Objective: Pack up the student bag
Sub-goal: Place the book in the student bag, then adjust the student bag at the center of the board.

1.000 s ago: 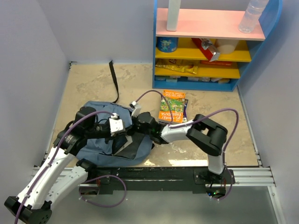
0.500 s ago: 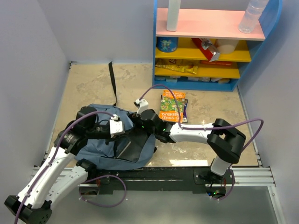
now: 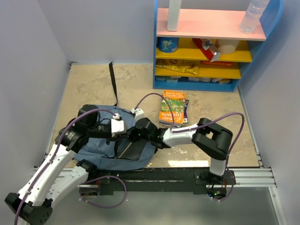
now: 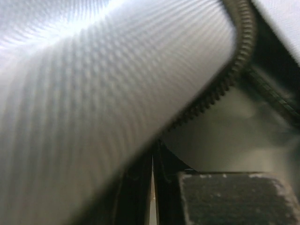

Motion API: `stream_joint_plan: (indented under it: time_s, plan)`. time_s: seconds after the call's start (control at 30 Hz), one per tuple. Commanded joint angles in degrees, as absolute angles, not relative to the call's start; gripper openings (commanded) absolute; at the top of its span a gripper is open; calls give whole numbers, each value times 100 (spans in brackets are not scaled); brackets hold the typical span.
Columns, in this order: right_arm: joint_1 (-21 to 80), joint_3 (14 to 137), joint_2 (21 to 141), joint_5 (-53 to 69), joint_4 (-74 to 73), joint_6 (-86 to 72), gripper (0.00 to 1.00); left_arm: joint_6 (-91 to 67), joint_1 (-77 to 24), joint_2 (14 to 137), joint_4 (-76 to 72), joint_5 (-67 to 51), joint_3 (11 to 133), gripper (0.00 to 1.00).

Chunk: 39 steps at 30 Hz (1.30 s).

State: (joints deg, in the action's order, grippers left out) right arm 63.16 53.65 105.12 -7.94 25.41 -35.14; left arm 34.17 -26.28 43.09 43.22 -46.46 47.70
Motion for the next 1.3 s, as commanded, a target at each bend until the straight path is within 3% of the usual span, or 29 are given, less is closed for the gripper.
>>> stream_joint_plan:
  time_s: [0.0, 0.23, 0.4, 0.5, 0.57, 0.67, 0.7, 0.83, 1.27]
  plan:
    - [6390, 5545, 10836, -756, 3067, -3796, 4, 3560, -2663, 4307, 3859, -5255, 5194, 0]
    - [6469, 5599, 11258, 339, 4524, -4280, 0, 3726, -2663, 4201, 4060, -5396, 5090, 0]
    - [6171, 5116, 10838, 168, 4555, -4456, 0, 4130, -2663, 4096, 4306, -5458, 4747, 0]
    - [5653, 4711, 10153, -534, 3977, -4386, 13, 4596, -2663, 4096, 4622, -5371, 4667, 0]
    - [5318, 5024, 9976, -790, 3317, -4150, 15, 4841, -2663, 4096, 4798, -5300, 4623, 0]
    - [5256, 5536, 9879, -1133, 2102, -3219, 41, 4922, -2663, 4104, 4922, -5238, 4658, 0]
    - [5256, 5572, 9835, -1169, 1944, -2877, 54, 4948, -2663, 4113, 4965, -5247, 4702, 0]
    - [5256, 5485, 9589, -1143, 1854, -2006, 73, 5080, -2663, 4131, 5228, -5229, 4807, 0]
    - [5177, 6748, 9684, -835, 275, 1465, 82, 5396, -2663, 4131, 5546, -5212, 4939, 0]
